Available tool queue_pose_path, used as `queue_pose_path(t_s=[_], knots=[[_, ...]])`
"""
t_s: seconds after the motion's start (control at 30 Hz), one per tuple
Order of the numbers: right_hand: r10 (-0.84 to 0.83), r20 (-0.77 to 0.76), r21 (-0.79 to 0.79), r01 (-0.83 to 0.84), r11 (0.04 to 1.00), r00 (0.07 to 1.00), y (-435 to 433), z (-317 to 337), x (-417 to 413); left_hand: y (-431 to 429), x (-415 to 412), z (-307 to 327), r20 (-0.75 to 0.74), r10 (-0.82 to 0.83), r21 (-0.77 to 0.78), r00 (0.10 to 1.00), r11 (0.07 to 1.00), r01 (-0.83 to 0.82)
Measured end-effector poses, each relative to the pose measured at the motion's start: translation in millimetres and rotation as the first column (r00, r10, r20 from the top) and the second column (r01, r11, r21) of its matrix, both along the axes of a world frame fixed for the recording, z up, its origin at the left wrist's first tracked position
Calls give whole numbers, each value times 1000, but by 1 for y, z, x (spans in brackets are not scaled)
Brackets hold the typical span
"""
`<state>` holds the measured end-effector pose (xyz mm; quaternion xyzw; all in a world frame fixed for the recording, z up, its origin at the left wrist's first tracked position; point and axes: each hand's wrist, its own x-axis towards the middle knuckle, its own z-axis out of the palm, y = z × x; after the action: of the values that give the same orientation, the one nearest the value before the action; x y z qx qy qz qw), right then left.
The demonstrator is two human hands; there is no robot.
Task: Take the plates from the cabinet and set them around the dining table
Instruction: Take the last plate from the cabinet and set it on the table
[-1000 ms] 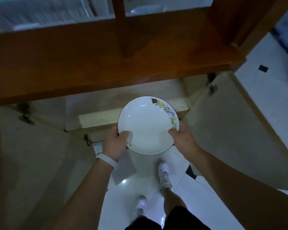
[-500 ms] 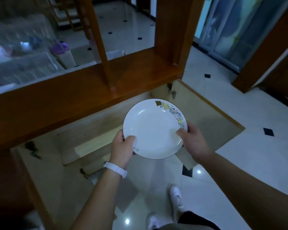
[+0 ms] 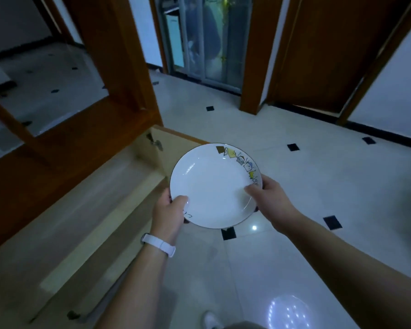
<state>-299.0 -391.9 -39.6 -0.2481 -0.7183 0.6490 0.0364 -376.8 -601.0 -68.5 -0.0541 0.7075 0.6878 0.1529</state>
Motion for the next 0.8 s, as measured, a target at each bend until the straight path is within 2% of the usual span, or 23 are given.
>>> queue_pose_path(t_s=[0.2, 0.33, 0.53, 0.67, 0.8], knots=[[-201, -42, 5, 202, 979, 979, 87, 5, 89, 107, 48, 24, -68, -238, 0, 969, 971, 238], [-338, -68, -15, 338, 941, 939, 146, 9, 166, 181, 106, 39, -138, -353, -29, 925, 935, 353], [-468, -76, 3, 470, 883, 880, 221, 19, 289, 279, 202, 50, -162, -516, -53, 841, 855, 515], [-569, -86, 11, 572, 820, 818, 262, 25, 367, 338, 262, 54, -154, -613, -63, 774, 788, 612], [-693, -91, -21, 695, 719, 715, 289, 31, 435, 395, 316, 61, -156, -712, -64, 684, 699, 713]])
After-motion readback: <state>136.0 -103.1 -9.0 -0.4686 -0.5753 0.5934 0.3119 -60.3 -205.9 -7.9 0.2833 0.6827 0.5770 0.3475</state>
